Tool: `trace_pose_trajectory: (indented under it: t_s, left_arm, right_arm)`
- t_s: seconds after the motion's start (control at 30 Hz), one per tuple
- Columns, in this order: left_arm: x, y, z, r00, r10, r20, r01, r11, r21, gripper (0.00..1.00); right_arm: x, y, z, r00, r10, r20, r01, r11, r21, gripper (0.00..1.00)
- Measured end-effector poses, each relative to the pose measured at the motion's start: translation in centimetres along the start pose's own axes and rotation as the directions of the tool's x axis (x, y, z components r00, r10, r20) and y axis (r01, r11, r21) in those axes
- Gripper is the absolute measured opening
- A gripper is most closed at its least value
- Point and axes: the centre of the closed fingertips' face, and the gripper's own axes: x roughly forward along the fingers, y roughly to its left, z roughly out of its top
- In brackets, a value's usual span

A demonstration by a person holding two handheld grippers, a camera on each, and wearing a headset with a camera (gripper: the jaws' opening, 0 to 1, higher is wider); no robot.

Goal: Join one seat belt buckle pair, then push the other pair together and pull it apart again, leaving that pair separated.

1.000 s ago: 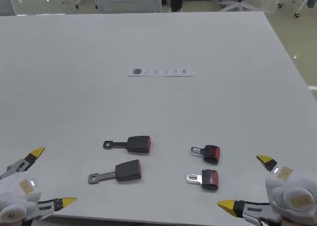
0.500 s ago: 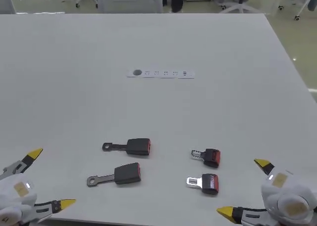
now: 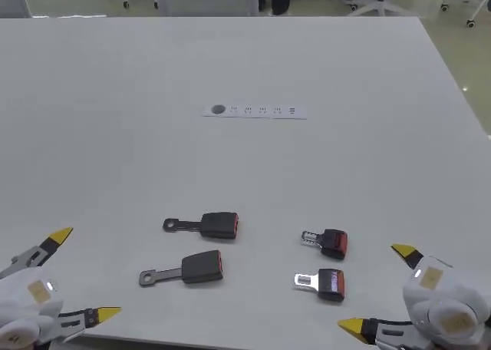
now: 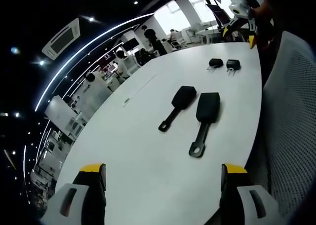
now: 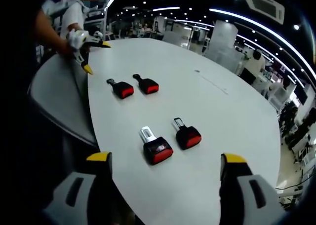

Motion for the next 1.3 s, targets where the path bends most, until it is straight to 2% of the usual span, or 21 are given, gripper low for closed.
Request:
trace_pose_trajectory:
  t_s: [0.43, 0.7, 0.77, 0.8, 0.9, 1.17, 1.23, 1.3]
  left_arm:
    - [0.1, -0.2, -0.4, 0.9997, -0.015, -0.017, 0.015, 1.000, 0.002, 0.97]
    - [0.1, -0.4, -0.6, 0.9995, -0.017, -0.025, 0.018, 1.000, 0.018, 0.98]
    - [0.1, -0.6, -0.6, 0.9994, -0.020, -0.029, 0.021, 0.999, 0.040, 0.98]
    - [0.1, -0.6, -0.5, 0.9994, -0.022, -0.027, 0.023, 0.999, 0.040, 0.98]
    - [0.0, -0.5, -0.4, 0.9996, -0.014, -0.024, 0.015, 0.999, 0.044, 0.98]
    - [0.0, -0.1, -0.4, 0.9995, -0.017, -0.026, 0.017, 1.000, 0.012, 0.98]
    - [0.0, -0.4, -0.4, 0.9991, -0.029, -0.030, 0.029, 1.000, 0.005, 0.98]
    - [0.2, -1.0, 0.3, 0.9982, -0.052, -0.031, 0.051, 0.999, -0.014, 0.98]
  right_arm:
    - [0.4, 0.7, 0.5, 0.9997, 0.023, -0.003, -0.023, 0.998, -0.059, 0.87]
    - [0.4, 1.2, 0.3, 0.9991, 0.036, -0.025, -0.038, 0.993, -0.115, 0.87]
    - [0.4, 1.7, 0.0, 0.9969, 0.068, -0.039, -0.072, 0.991, -0.114, 0.83]
    - [0.3, 2.2, -0.4, 0.9939, 0.097, -0.054, -0.101, 0.990, -0.094, 0.78]
    - [0.3, 2.2, -0.6, 0.9931, 0.099, -0.063, -0.105, 0.988, -0.110, 0.71]
    - [0.5, 2.0, -0.3, 0.9938, 0.095, -0.057, -0.102, 0.986, -0.133, 0.73]
    - [0.6, 2.0, -0.4, 0.9925, 0.107, -0.060, -0.114, 0.985, -0.126, 0.72]
    - [0.8, 2.1, -0.5, 0.9915, 0.115, -0.062, -0.121, 0.985, -0.121, 0.71]
